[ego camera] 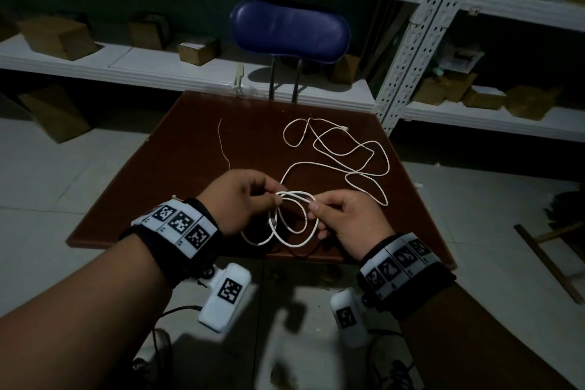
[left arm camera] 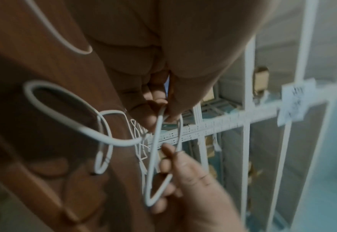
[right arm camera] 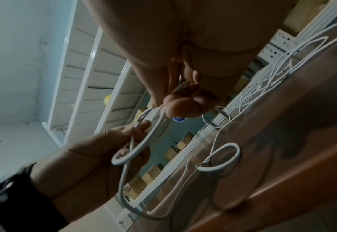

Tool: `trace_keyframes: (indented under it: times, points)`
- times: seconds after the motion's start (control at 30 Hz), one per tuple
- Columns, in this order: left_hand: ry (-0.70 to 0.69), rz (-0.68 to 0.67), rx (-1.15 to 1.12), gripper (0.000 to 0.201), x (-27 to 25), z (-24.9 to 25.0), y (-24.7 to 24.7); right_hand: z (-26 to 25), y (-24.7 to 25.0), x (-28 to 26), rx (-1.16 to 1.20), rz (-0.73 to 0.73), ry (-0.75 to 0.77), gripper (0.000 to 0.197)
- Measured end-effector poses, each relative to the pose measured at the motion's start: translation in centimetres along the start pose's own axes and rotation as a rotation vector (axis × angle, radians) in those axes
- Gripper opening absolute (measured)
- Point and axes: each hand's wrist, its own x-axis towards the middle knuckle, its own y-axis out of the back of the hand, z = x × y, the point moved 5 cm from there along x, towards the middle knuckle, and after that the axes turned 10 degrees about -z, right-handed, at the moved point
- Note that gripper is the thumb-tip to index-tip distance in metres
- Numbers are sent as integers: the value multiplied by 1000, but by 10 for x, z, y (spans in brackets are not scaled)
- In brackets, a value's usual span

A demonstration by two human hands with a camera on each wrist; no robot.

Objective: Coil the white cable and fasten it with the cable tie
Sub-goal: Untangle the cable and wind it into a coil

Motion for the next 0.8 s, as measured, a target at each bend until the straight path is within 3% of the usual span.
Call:
trace_keyframes:
  times: [0.17, 0.3, 0.43, 0.53, 0.67, 0.8]
  points:
    - [11, 34, -201, 8, 0, -2, 1, 0, -7, -1, -28, -40, -23, 16]
    - [-39, 101, -150, 6, 2, -2, 5, 5, -11, -4, 25, -82, -124, 17]
    - [-61, 136, 35, 6, 3, 2, 9, 1, -4, -6, -84, -37, -111, 17]
    - [-44, 117, 105, 7, 4, 0, 13, 0, -1, -5, -126, 5, -77, 17]
    - [-12, 46, 139, 13, 4, -2, 10, 6, -2, -2, 10, 27, -113, 17]
    - [17, -1, 163, 5, 1, 1, 6, 8, -4, 3, 114, 22, -85, 20]
